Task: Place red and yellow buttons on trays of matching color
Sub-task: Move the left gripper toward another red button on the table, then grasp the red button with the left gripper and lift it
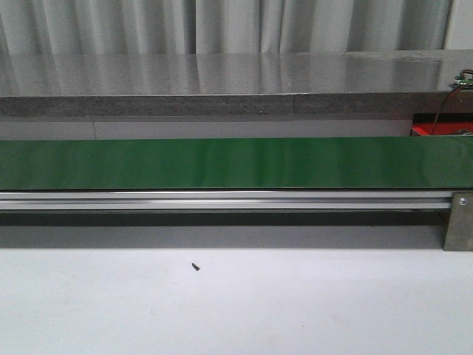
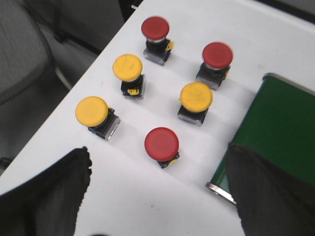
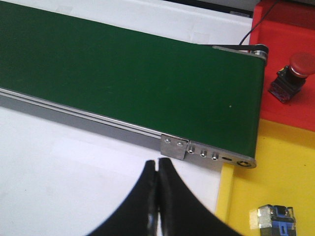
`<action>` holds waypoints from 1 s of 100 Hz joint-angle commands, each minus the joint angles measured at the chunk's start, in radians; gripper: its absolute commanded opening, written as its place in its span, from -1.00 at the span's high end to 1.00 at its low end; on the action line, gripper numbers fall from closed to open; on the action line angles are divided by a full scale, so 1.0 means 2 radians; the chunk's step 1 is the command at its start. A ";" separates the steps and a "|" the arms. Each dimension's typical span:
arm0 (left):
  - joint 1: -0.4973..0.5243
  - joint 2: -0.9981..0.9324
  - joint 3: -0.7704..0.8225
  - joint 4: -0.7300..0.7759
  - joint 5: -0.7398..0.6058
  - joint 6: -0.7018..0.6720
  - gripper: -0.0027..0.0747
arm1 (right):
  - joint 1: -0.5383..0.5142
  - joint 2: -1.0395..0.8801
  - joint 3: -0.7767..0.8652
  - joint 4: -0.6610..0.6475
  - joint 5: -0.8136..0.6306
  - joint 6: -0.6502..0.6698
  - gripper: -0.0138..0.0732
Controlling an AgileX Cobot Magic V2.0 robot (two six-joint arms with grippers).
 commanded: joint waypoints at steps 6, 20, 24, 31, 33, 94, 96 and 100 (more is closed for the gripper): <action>0.007 0.036 -0.019 0.001 -0.041 -0.005 -0.45 | 0.001 -0.004 -0.012 0.013 -0.028 -0.003 0.90; 0.007 0.079 -0.020 0.001 -0.063 -0.005 -0.45 | 0.001 -0.004 -0.012 0.013 -0.028 -0.003 0.90; 0.007 0.088 -0.020 0.001 -0.066 -0.005 -0.45 | 0.001 -0.004 -0.012 0.013 -0.028 -0.003 0.90; 0.007 0.106 -0.020 0.001 -0.070 -0.005 -0.45 | 0.001 -0.004 -0.012 0.013 -0.028 -0.003 0.90; 0.007 0.112 -0.020 0.001 -0.071 -0.005 -0.45 | 0.001 -0.004 -0.012 0.013 -0.028 -0.003 0.90; 0.007 0.196 -0.051 -0.004 -0.088 -0.004 -0.45 | 0.001 -0.004 -0.012 0.013 -0.028 -0.003 0.90; 0.007 0.197 -0.051 -0.004 -0.088 -0.004 -0.45 | 0.001 -0.004 -0.012 0.013 -0.028 -0.003 0.90; 0.007 0.200 -0.051 -0.006 -0.088 -0.004 -0.45 | 0.001 -0.004 -0.012 0.013 -0.028 -0.003 0.90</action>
